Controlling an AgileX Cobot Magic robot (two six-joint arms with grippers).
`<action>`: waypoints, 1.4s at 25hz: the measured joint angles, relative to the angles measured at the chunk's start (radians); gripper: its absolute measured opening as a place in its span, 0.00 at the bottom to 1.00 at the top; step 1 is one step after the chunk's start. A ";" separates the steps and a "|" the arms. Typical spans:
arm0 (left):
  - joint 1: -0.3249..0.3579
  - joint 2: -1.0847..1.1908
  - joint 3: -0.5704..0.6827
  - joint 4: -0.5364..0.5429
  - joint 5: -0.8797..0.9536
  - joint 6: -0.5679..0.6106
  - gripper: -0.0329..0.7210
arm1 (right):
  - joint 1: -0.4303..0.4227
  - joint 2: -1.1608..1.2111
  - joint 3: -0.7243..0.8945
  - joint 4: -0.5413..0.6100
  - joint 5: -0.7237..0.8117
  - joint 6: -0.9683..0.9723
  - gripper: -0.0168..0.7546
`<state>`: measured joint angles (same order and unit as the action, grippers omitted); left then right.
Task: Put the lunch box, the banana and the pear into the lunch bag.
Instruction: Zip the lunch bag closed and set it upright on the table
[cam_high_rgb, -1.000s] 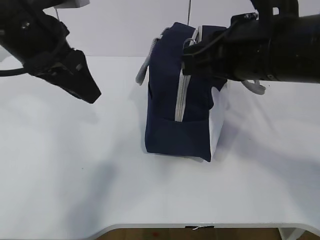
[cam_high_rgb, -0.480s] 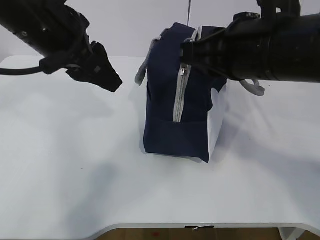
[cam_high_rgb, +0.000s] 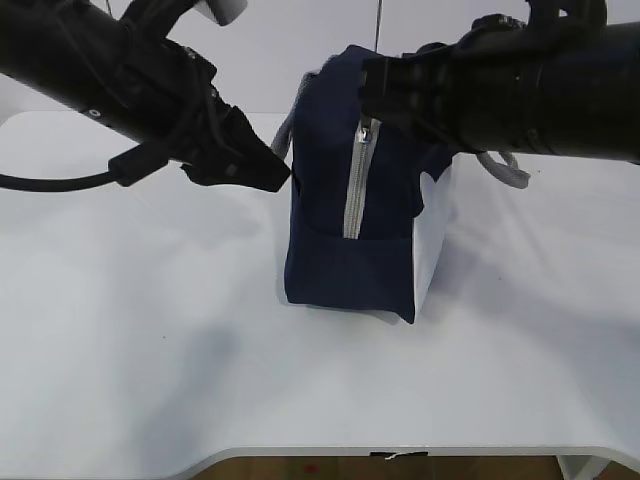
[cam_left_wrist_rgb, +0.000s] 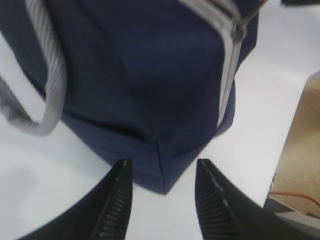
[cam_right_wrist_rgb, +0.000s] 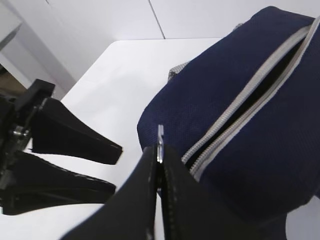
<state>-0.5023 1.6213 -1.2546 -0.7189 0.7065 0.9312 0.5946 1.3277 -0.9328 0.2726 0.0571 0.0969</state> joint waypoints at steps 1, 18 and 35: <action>-0.007 0.005 0.000 -0.014 -0.014 0.013 0.47 | 0.000 0.000 0.000 0.007 -0.002 0.000 0.03; -0.077 0.103 0.000 -0.118 -0.195 0.037 0.47 | 0.000 0.000 -0.002 0.036 -0.017 0.000 0.03; -0.077 0.099 0.000 0.047 -0.127 -0.106 0.73 | 0.000 0.002 -0.002 0.038 -0.019 0.000 0.03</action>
<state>-0.5793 1.7207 -1.2546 -0.6717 0.5795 0.8256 0.5946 1.3295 -0.9343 0.3104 0.0379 0.0969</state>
